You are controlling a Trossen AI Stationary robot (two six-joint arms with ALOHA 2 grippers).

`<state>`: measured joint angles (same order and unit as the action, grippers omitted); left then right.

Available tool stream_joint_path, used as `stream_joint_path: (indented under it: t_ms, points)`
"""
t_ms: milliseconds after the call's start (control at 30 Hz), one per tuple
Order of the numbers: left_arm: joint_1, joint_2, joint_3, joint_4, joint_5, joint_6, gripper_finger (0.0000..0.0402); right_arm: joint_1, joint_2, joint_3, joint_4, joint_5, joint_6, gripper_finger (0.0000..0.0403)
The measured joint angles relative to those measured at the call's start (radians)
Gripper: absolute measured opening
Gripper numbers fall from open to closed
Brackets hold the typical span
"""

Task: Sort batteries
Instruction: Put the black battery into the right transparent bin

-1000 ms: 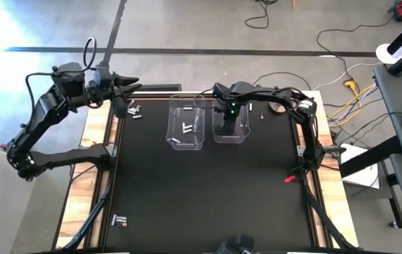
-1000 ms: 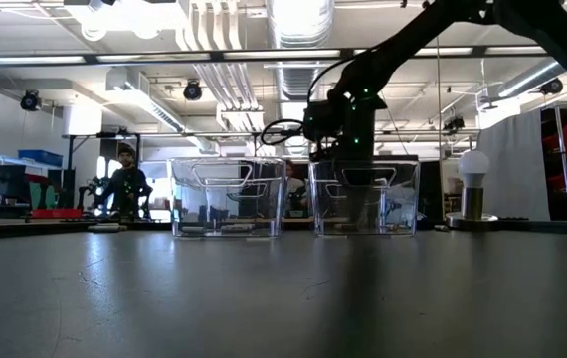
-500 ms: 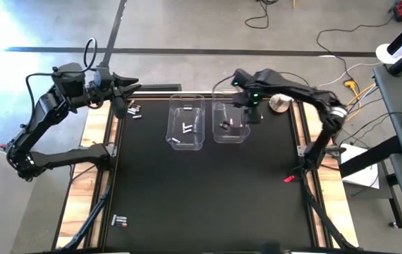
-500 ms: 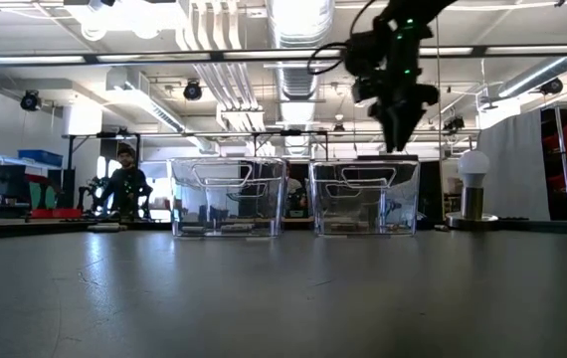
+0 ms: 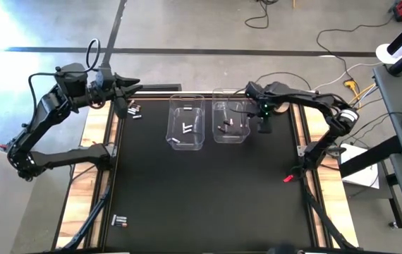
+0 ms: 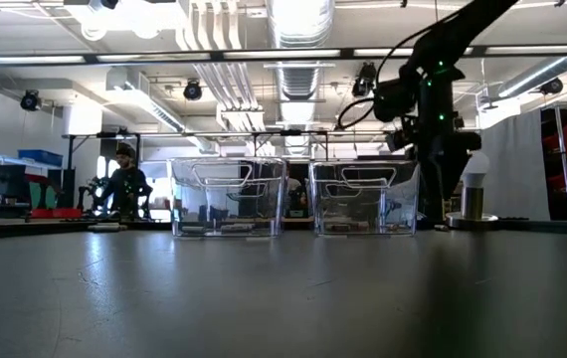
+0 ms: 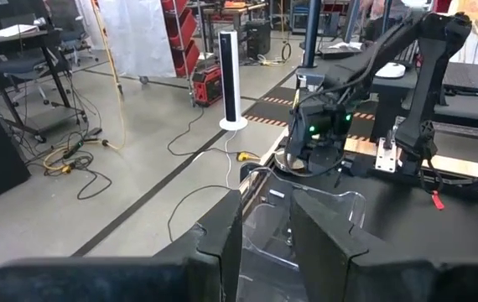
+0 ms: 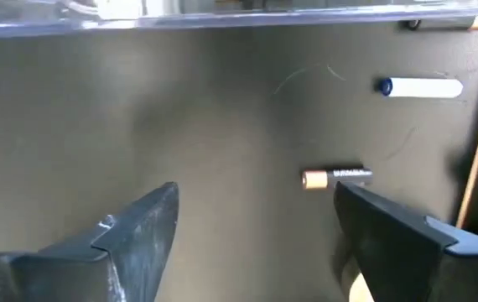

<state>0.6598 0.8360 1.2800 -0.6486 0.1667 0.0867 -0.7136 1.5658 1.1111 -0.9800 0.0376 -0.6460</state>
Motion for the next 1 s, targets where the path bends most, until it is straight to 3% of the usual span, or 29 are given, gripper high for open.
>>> stream_joint_path:
  t_ms: [200,500,733,1000]
  points:
    - [0.0,0.003,0.0,0.002,0.0,-0.018,0.0083,-0.044,0.0,-0.061,0.078,0.021,0.017,0.0322]
    - [0.0,0.021,0.0,0.023,0.0,-0.018,0.0083,-0.156,0.005,-0.073,0.091,0.044,0.215,0.0317]
    - [0.0,0.035,0.0,0.023,0.0,-0.019,0.0083,-0.179,0.034,-0.072,0.104,-0.014,0.346,0.0303]
    - [0.0,0.034,0.0,0.023,0.0,-0.019,0.0083,-0.191,0.118,-0.058,0.137,-0.037,0.723,0.0269]
